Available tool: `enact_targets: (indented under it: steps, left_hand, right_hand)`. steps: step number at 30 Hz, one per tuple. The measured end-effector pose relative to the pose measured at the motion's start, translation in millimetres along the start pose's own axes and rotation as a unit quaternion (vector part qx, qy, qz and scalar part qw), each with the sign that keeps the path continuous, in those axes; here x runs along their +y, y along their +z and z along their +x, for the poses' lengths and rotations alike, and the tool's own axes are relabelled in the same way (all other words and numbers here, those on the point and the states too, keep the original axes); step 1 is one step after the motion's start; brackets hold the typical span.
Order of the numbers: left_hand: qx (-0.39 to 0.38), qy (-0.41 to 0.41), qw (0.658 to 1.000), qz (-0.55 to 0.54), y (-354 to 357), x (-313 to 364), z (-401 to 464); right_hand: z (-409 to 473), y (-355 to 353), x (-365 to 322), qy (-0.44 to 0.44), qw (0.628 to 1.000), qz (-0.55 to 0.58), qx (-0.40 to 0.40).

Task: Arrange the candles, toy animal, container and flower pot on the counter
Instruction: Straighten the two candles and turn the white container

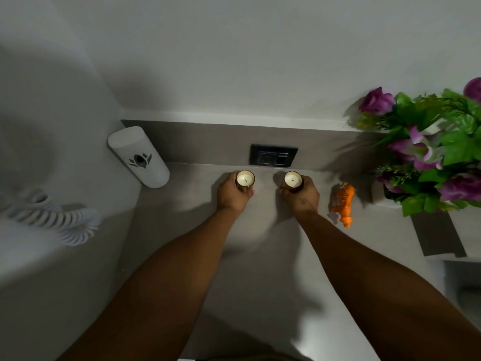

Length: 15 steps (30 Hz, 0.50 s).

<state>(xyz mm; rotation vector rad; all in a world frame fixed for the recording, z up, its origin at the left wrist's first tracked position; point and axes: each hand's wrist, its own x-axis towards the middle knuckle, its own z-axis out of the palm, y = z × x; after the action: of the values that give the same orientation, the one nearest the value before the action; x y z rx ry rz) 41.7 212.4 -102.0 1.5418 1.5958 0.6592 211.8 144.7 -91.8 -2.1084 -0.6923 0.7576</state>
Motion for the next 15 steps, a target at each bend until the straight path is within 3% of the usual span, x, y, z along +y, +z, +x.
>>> enact_targets:
  steps: [12, 15]
  left_hand:
    - [0.012, 0.029, 0.999, -0.026, -3.2, -5.9, -11.5]
    - [0.034, -0.007, 0.999, -0.038, -17.3, -27.2, -29.1]
  right_hand:
    - [-3.8, -0.8, 14.4, 0.048, 0.998, 0.04, 0.001]
    - [-40.4, -3.0, 35.2, -0.016, 1.0, 0.008, 0.014]
